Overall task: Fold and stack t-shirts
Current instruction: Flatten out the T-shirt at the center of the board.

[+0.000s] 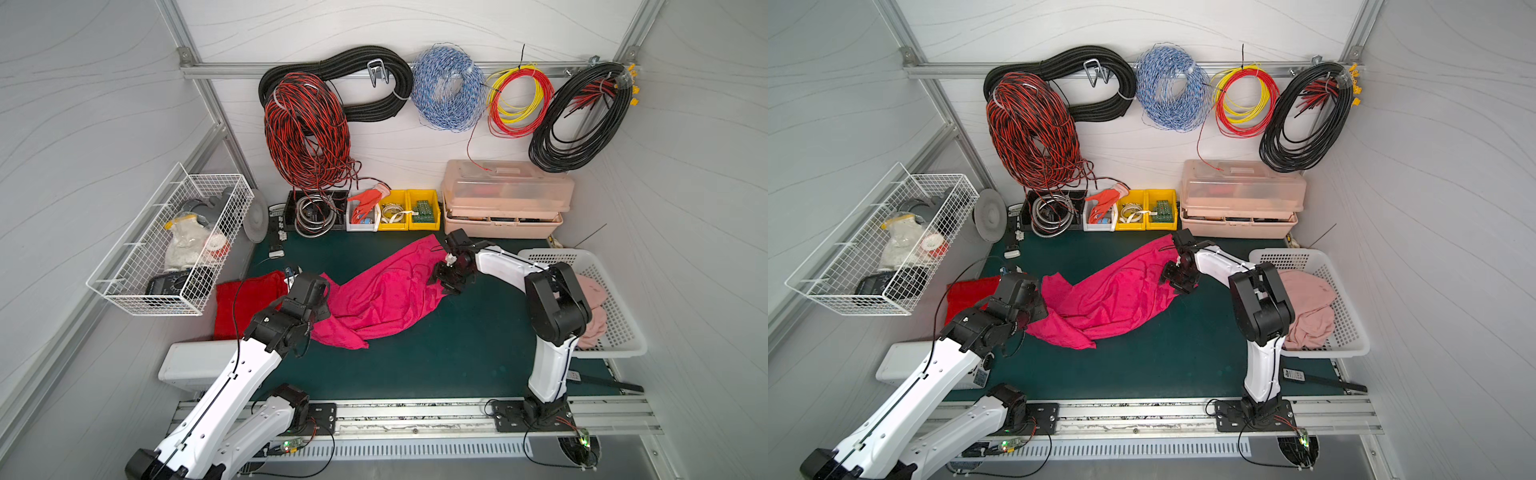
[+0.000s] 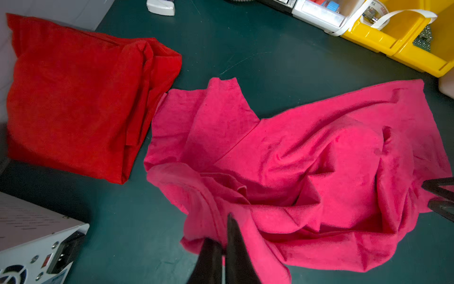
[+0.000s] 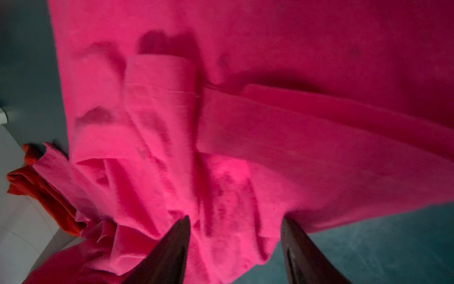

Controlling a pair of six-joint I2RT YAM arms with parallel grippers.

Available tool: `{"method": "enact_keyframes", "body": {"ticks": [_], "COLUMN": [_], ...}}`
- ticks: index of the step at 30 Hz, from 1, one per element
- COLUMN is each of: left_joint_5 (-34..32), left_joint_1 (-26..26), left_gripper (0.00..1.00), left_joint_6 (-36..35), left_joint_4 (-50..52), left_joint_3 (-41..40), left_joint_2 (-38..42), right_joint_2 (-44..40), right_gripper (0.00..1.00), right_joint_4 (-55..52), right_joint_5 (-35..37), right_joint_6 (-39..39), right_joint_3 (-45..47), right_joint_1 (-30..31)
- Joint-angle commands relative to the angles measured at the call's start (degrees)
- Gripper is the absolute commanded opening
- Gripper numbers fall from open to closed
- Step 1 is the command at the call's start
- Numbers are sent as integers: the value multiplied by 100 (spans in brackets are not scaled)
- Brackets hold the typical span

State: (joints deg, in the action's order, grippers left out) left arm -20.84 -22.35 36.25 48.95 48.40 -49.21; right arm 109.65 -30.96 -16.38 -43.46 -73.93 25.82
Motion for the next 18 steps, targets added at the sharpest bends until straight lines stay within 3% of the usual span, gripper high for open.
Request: {"method": "enact_keyframes", "body": {"ticks": [1,5,18], "left_joint_5": [169,204,334], "left_joint_1": [38,38,38], "left_gripper": [0,0,0], "left_joint_6": [5,-19,1], "left_joint_4": [-212,-219,-337], "left_joint_3": [-14,-41,-137], "left_joint_2": [120,195,113], "right_joint_2": [-152,139,628], "right_gripper": [62,59,57], "right_joint_4": [1079,1494,973], "right_joint_5": [-318,-640,-958], "right_joint_6": [67,-26,-124], "right_joint_3": [285,295,-863], "right_joint_1": [-200,-401,-435]}}
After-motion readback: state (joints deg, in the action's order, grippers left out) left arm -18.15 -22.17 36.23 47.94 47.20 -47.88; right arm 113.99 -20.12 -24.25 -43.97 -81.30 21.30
